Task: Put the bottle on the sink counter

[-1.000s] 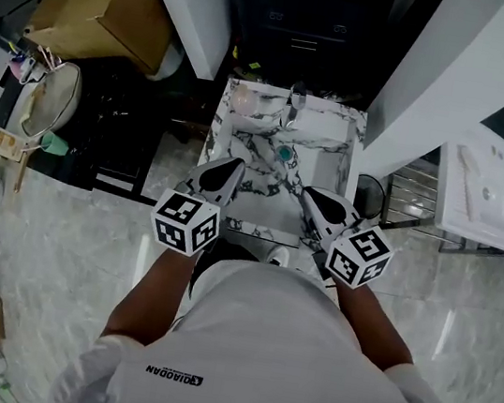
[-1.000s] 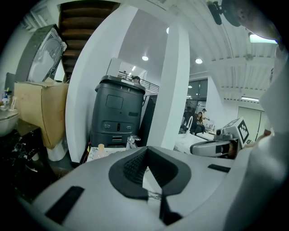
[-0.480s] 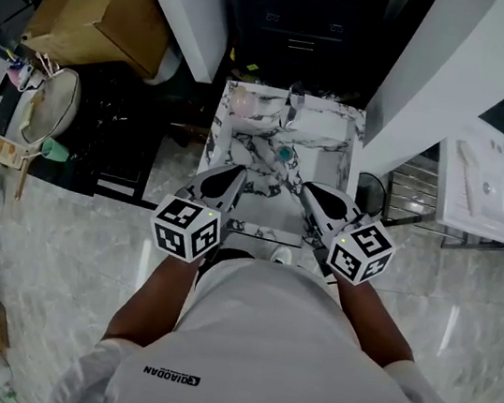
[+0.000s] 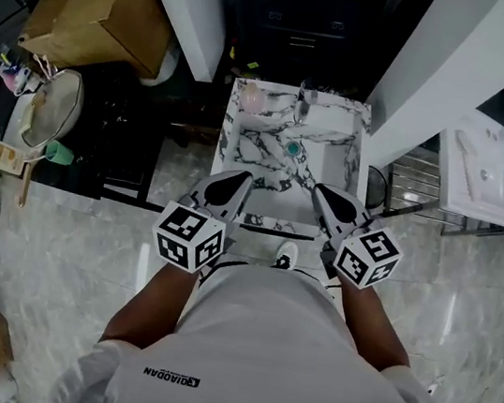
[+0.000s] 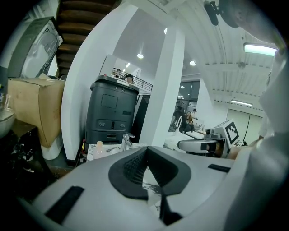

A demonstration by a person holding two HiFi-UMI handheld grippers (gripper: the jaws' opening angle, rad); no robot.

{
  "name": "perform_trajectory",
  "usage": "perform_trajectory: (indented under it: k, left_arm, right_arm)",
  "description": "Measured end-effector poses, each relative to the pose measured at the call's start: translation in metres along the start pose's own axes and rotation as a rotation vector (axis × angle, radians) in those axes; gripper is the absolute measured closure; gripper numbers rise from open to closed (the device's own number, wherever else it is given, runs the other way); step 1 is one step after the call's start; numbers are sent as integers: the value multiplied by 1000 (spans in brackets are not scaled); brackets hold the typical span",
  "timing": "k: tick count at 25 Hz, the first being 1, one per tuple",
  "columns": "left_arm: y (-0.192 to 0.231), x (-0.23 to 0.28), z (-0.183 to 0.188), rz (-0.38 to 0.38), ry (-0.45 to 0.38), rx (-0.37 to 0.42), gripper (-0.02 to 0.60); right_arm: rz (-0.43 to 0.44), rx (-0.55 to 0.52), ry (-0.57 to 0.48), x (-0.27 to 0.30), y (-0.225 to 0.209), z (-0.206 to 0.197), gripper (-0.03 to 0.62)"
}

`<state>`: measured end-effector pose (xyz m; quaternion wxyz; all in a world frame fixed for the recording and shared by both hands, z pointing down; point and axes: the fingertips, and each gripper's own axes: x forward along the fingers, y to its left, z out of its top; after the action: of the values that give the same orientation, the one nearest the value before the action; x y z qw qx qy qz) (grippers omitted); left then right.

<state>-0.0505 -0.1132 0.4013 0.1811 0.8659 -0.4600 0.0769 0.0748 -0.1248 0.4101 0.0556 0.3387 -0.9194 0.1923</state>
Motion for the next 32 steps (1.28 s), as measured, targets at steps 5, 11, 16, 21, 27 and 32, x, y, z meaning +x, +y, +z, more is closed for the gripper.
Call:
perform_trajectory:
  k: [5,11,16,21,27,32]
  left_arm:
    - [-5,-26,-7,-31,7,-4,567]
    - [-10,-57,-19,-67,16,4,566]
    - [-18,-80,-29,-107,26,14,566]
    - [-23,-100,-32,-133,20,49,567]
    - [-34,-119,-44,-175,33,72,566]
    - [-40,-130,-52,-193,48,96,566]
  right_arm:
    - [-18,-18,18,-1,36,-15,554]
    - [-35,-37,34,-4,73,-30,554]
    - [-66,-48,24,-14,97,-37,554]
    - [-98,-39,15,-25,120,-48,554]
    - [-135,-25,5,-38,143,-63,554]
    - [-159,-18,2,-49,152,-72,554]
